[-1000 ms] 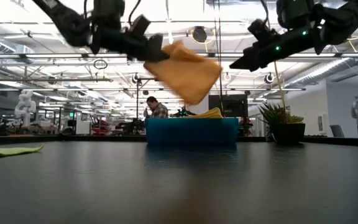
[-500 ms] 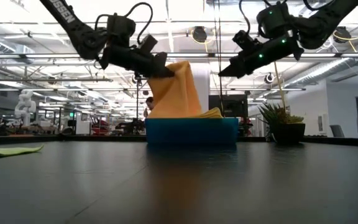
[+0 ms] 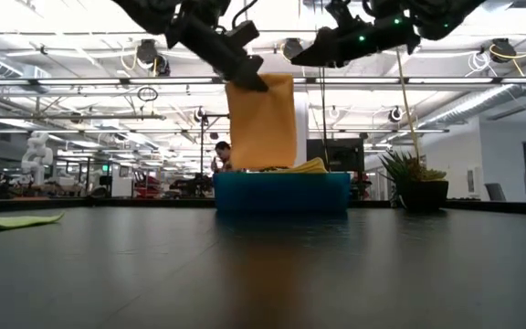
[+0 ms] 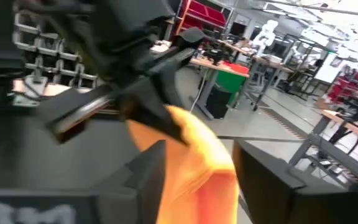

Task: Fold microfiber towels
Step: Put the orange microfiber cloth into the dark blue bin

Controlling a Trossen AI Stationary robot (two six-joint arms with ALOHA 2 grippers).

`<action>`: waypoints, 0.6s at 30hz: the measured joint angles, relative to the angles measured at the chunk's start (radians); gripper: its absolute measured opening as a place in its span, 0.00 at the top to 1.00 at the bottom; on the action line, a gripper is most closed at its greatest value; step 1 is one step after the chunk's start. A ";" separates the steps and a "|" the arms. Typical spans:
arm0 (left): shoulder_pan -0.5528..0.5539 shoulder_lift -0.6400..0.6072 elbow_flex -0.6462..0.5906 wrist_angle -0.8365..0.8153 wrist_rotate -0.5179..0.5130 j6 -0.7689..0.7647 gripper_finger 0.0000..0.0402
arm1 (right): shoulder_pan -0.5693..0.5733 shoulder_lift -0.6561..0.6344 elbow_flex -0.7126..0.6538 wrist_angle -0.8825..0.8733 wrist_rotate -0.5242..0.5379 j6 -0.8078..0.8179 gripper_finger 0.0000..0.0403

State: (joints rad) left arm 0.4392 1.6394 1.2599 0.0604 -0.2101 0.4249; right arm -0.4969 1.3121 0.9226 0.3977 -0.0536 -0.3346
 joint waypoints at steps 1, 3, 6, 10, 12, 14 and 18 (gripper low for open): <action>-0.004 0.000 0.015 -0.022 -0.001 0.008 1.00 | -0.001 0.009 0.016 -0.007 0.001 0.000 0.53; -0.017 0.000 0.039 -0.058 -0.001 0.019 1.00 | -0.001 0.029 0.043 -0.037 0.000 0.001 0.47; -0.030 0.000 0.053 -0.091 -0.001 0.026 1.00 | -0.001 0.066 0.093 -0.087 0.000 0.006 0.43; -0.044 0.000 0.053 -0.107 -0.001 0.026 1.00 | -0.001 0.118 0.146 -0.153 -0.002 0.006 0.44; -0.048 0.000 0.053 -0.130 -0.002 0.026 1.00 | -0.001 0.141 0.163 -0.171 -0.002 0.006 0.46; -0.049 0.000 0.053 -0.152 -0.002 0.026 1.00 | -0.001 0.155 0.166 -0.181 -0.003 0.005 0.49; -0.049 0.000 0.053 -0.187 -0.011 0.026 1.00 | -0.006 0.162 0.165 -0.183 -0.003 -0.011 0.59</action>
State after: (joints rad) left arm 0.3901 1.6394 1.3132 -0.1263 -0.2210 0.4507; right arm -0.5028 1.4742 1.0878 0.2145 -0.0561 -0.3459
